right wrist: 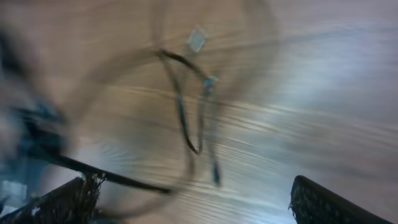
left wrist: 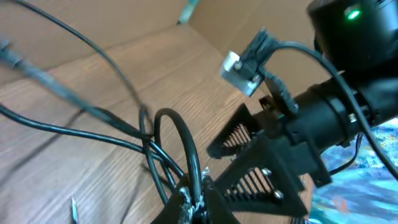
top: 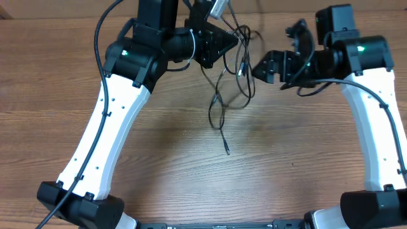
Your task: Untangle cables
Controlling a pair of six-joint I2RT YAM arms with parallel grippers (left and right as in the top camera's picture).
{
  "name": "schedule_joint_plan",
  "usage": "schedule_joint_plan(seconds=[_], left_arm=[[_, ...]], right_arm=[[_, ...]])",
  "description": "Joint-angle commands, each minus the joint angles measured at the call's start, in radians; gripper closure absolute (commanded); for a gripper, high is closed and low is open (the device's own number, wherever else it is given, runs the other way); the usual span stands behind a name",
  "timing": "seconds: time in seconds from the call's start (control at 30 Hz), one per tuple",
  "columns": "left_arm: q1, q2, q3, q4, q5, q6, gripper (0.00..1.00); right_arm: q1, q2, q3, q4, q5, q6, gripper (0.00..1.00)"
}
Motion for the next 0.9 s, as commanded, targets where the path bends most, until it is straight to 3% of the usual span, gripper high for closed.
schedule_joint_plan(seconds=[0.0, 0.23, 0.4, 0.53, 0.63, 0.8, 0.87], left_arm=[[-0.002, -0.001, 0.004, -0.019, 0.034, -0.010, 0.96], [-0.002, -0.001, 0.004, -0.018, 0.096, -0.010, 0.96], [-0.002, -0.001, 0.004, -0.003, 0.186, -0.010, 0.96], [-0.002, -0.001, 0.004, -0.004, 0.220, -0.010, 0.96], [-0.002, -0.001, 0.004, -0.007, 0.221, -0.003, 0.96], [0.009, -0.001, 0.004, -0.051, 0.215, 0.033, 0.96], [0.026, -0.002, 0.004, -0.079, 0.196, 0.051, 0.96]], right_arm=[[0.020, -0.018, -0.003, 0.063, -0.132, -0.009, 0.02], [0.029, -0.016, -0.003, 0.094, -0.132, -0.008, 0.03], [0.029, -0.002, -0.003, 0.112, -0.129, -0.008, 0.13], [0.029, 0.022, -0.003, 0.131, -0.129, -0.005, 0.43], [0.029, 0.050, -0.003, 0.136, -0.127, 0.011, 0.75], [0.029, 0.087, -0.003, 0.133, -0.050, 0.014, 0.93], [0.029, 0.088, -0.003, 0.122, 0.037, 0.019, 0.96]])
